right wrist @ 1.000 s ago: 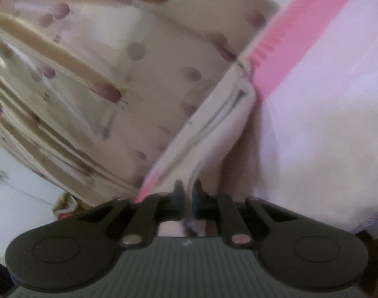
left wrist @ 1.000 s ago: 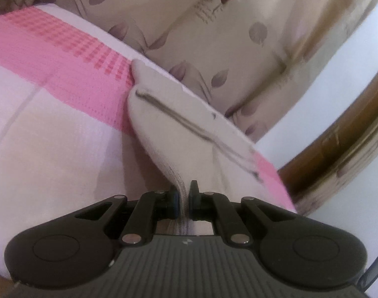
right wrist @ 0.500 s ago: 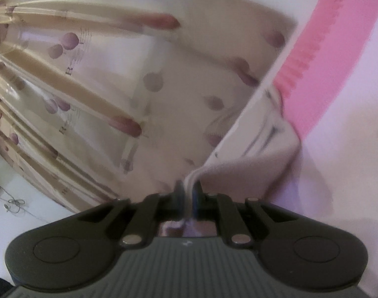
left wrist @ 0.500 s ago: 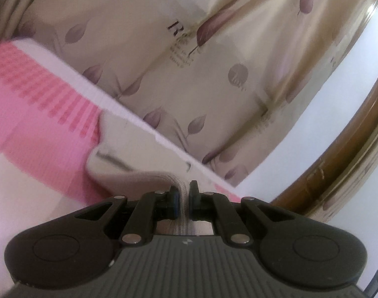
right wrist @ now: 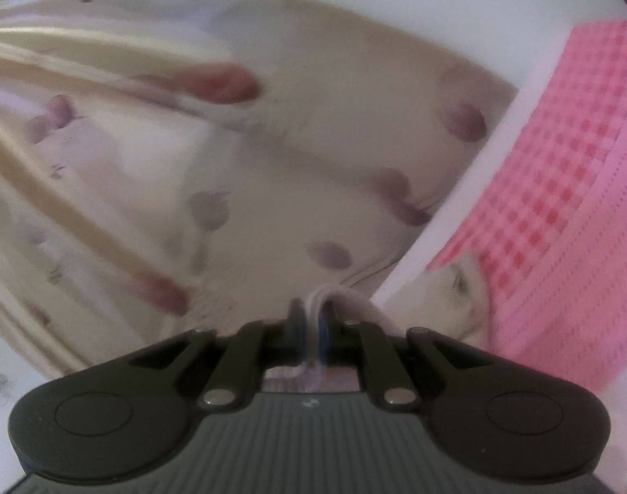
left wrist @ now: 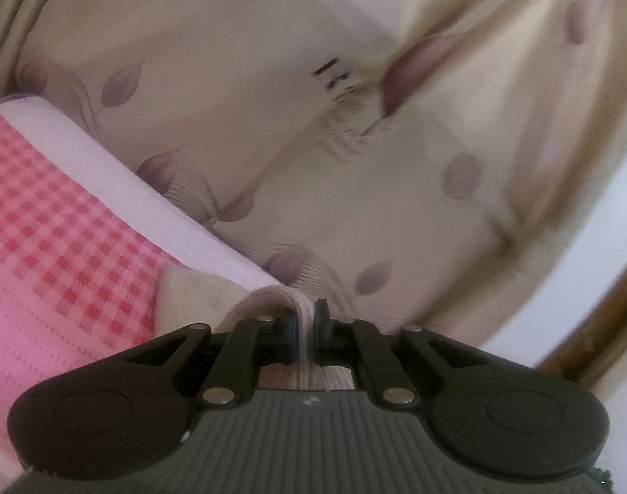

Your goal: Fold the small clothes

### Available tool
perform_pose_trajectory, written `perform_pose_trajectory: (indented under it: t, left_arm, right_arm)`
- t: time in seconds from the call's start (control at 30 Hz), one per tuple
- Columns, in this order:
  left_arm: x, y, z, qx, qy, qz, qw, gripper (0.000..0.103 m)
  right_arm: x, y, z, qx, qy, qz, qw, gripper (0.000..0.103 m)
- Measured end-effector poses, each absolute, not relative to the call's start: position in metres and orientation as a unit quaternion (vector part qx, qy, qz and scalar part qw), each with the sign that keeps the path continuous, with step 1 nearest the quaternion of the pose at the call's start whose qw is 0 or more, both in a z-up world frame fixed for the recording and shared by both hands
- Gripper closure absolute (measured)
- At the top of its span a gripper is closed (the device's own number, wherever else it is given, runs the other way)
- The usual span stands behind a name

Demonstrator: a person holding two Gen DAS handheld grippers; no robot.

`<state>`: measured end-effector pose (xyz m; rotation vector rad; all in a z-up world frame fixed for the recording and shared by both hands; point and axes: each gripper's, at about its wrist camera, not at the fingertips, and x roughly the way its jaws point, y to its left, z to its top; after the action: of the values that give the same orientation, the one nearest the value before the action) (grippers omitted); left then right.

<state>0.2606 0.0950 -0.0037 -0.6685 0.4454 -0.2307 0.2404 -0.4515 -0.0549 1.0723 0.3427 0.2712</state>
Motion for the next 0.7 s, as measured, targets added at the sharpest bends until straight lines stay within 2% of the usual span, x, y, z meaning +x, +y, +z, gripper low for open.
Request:
perform_pose_trajectory:
  t: [0.23,0.4,0.43,0.47,0.53,0.57,0.6,0.63,0.7]
  left_arm:
    - [0.329,0.081,-0.056,-0.317,0.262,-0.051,0.910,0.095]
    - [0.355,0.089,-0.082,-0.349,0.284,-0.026,0.893,0.094]
    - [0.358,0.089,-0.084,-0.346,0.286,-0.023,0.893,0.091]
    - [0.358,0.089,-0.083,-0.344,0.288,-0.023,0.894,0.087]
    - [0.357,0.087,-0.080,-0.334,0.280,-0.023,0.899,0.074]
    - [0.355,0.087,-0.075,-0.321,0.270,-0.013,0.907,0.046]
    - [0.352,0.087,-0.070,-0.314,0.259,0.003,0.914,0.009]
    - [0.346,0.091,-0.065,-0.318,0.235,0.025,0.918,0.001]
    - [0.336,0.100,-0.057,-0.342,0.191,0.046,0.919,0.000]
  right_arm:
    - [0.318,-0.453,-0.101,0.517,0.199,0.081,0.829,0.095]
    - [0.347,-0.467,-0.141,0.570,0.201,0.046,0.796,0.092]
    - [0.349,-0.470,-0.146,0.575,0.199,0.048,0.792,0.089]
    - [0.350,-0.474,-0.150,0.585,0.198,0.050,0.785,0.080]
    - [0.341,-0.477,-0.151,0.601,0.171,0.060,0.779,0.068]
    - [0.333,-0.478,-0.147,0.593,0.149,0.069,0.788,0.062]
    - [0.325,-0.478,-0.143,0.579,0.137,0.071,0.801,0.059]
    - [0.317,-0.475,-0.138,0.566,0.132,0.072,0.811,0.056]
    - [0.305,-0.468,-0.133,0.550,0.133,0.097,0.819,0.056]
